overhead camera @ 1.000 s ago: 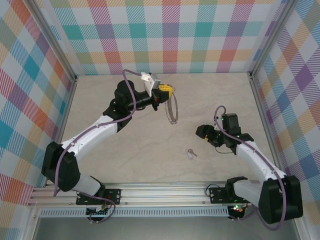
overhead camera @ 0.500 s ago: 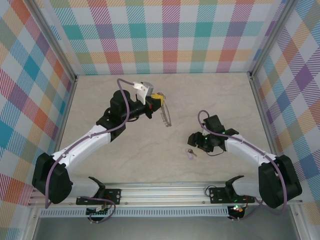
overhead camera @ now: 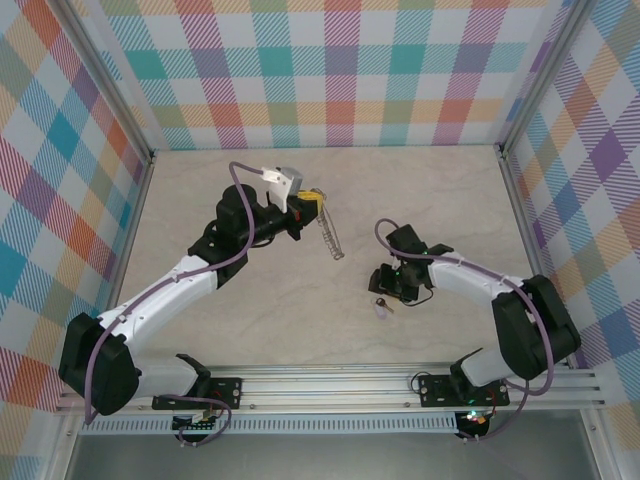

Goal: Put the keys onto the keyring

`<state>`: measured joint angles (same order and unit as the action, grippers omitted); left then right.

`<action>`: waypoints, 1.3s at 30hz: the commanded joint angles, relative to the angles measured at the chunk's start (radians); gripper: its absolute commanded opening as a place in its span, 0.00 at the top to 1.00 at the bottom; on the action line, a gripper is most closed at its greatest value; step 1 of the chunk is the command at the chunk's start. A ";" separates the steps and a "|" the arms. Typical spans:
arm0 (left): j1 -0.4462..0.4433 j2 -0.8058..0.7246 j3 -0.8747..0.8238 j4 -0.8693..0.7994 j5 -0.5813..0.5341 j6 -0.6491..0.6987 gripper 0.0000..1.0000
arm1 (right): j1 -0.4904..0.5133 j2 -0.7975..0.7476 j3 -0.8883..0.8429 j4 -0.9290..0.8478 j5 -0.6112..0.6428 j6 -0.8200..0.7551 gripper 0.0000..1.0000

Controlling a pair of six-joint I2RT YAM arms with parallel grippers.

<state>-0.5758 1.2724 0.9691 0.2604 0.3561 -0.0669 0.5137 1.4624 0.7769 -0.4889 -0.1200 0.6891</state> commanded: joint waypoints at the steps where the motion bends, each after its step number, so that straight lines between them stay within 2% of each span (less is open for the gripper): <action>1: -0.007 -0.035 -0.008 0.040 -0.003 -0.004 1.00 | 0.022 0.034 0.043 -0.031 0.023 0.026 0.50; 15: -0.007 -0.060 -0.031 0.046 0.001 0.006 1.00 | 0.065 0.102 0.059 -0.018 0.040 0.041 0.50; 21: -0.007 -0.068 -0.042 0.058 -0.003 0.003 1.00 | 0.066 0.102 0.055 -0.009 0.037 0.032 0.54; 24: -0.007 -0.071 -0.045 0.063 -0.005 0.000 1.00 | 0.066 0.101 0.058 0.001 0.033 0.030 0.60; 29: -0.007 -0.074 -0.048 0.066 -0.008 -0.005 1.00 | 0.066 0.131 0.074 0.028 0.037 0.036 0.61; 34: -0.007 -0.079 -0.047 0.063 -0.010 -0.008 1.00 | 0.066 0.138 0.098 0.041 0.054 0.044 0.60; 39: -0.007 -0.092 -0.048 0.058 -0.018 -0.007 1.00 | 0.067 0.070 0.099 0.022 0.064 0.053 0.54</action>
<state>-0.5758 1.2201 0.9314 0.2668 0.3515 -0.0669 0.5758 1.5818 0.8597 -0.4519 -0.0704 0.7258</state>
